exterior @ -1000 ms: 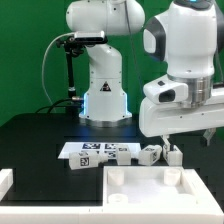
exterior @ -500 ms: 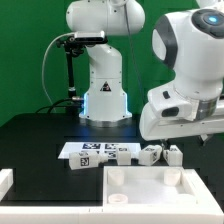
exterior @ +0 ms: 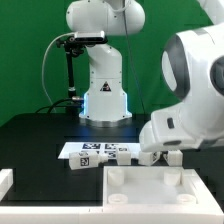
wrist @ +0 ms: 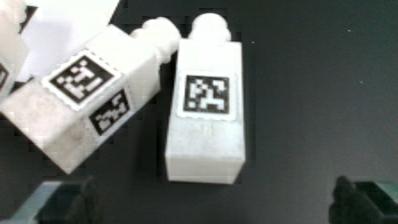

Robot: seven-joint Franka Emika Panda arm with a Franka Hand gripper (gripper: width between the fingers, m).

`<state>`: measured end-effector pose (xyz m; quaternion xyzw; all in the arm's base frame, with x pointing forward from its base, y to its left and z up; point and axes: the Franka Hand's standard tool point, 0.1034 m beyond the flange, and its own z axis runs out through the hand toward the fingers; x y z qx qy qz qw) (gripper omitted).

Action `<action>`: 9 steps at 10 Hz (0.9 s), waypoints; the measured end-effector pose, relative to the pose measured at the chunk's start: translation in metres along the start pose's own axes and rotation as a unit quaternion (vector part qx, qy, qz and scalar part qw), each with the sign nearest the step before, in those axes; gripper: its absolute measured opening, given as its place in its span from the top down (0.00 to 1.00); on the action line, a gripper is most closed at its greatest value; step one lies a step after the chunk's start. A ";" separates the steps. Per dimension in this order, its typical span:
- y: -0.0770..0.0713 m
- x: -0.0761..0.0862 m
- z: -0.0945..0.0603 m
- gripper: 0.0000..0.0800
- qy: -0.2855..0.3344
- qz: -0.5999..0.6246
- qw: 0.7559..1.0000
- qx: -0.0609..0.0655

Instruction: Assemble one leg

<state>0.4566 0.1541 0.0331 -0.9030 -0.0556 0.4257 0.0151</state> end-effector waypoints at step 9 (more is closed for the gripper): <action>-0.003 -0.002 0.021 0.19 -0.030 0.030 0.999 -0.002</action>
Offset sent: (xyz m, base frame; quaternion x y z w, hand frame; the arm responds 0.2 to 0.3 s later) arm -0.0173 -0.0083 -0.0039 -0.0459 -0.0900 0.0844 0.9913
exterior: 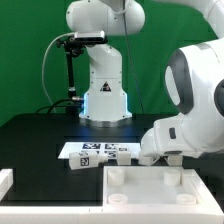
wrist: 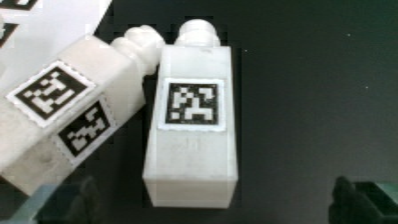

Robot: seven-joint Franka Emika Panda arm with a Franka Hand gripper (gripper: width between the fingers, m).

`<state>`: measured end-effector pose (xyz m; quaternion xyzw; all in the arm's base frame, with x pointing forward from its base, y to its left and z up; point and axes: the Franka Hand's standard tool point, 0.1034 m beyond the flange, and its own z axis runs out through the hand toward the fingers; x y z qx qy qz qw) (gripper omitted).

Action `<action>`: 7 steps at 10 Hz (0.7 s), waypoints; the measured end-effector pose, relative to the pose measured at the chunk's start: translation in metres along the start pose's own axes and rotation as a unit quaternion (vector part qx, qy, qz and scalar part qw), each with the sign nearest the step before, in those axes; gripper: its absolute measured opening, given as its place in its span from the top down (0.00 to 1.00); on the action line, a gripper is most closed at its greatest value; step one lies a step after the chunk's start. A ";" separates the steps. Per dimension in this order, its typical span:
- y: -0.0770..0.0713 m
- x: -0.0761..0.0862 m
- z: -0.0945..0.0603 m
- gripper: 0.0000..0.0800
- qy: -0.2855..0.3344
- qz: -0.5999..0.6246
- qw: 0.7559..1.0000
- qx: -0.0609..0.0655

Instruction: Assemble one leg

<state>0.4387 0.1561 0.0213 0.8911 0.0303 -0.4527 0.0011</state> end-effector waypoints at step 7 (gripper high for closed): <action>-0.001 -0.005 0.024 0.34 -0.023 0.004 1.000 -0.008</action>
Offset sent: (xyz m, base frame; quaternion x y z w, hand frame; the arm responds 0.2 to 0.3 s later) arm -0.0216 0.0000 -0.0099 -0.0110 -0.0334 0.0753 0.9965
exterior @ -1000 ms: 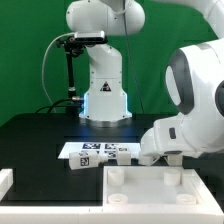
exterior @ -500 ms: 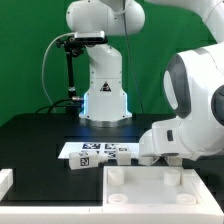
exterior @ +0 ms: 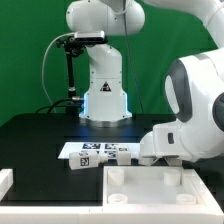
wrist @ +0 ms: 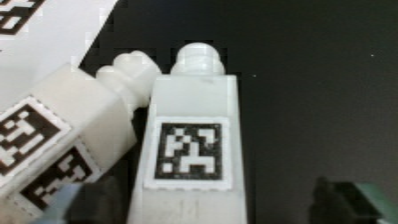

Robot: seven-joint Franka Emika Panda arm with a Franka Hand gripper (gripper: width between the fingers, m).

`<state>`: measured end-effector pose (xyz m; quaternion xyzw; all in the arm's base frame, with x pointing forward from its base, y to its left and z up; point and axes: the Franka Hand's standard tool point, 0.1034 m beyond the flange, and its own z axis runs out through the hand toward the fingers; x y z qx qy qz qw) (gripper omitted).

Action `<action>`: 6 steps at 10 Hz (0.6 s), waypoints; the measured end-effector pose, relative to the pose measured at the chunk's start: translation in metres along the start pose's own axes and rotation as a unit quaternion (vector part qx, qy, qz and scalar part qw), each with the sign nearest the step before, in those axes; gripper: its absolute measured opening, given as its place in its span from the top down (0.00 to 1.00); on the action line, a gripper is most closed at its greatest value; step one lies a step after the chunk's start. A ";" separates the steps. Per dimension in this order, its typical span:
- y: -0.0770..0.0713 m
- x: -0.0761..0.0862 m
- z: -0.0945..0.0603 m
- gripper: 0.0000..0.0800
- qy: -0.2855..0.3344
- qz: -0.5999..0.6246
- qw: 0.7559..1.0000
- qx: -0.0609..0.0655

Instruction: Assemble one leg

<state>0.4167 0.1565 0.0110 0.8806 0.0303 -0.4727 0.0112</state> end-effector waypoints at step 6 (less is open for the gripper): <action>0.011 -0.009 -0.069 0.64 0.109 -0.033 0.993 0.015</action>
Offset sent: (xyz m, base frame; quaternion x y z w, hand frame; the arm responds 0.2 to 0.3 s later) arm 0.0331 -0.0109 0.0396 0.0130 0.0067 -0.0453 0.9989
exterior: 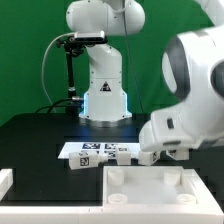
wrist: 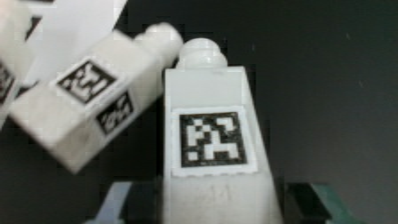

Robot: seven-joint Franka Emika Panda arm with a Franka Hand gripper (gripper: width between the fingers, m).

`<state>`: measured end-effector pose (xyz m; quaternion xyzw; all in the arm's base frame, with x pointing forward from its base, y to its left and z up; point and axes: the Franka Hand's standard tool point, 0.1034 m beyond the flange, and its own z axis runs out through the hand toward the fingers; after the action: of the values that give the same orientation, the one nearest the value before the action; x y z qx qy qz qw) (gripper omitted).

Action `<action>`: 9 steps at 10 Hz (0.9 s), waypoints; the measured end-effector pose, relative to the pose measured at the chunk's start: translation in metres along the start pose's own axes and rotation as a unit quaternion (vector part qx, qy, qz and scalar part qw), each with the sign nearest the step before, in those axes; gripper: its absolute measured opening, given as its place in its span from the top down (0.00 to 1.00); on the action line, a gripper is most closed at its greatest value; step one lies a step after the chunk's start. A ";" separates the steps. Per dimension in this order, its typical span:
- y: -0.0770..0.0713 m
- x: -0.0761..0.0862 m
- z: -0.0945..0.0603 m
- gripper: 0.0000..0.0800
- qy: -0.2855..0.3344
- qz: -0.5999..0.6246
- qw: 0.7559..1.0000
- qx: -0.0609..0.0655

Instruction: Assemble one leg

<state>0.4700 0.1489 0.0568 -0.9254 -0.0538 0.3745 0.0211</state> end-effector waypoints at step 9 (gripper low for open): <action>0.048 0.000 -0.104 0.64 0.326 -0.070 0.943 -0.004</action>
Offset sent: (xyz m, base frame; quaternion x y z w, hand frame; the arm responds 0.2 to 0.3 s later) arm 0.0000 0.0000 0.0000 0.0000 0.1938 0.0000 0.9810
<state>0.5462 0.1013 0.1278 -0.9908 -0.1105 0.0497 0.0599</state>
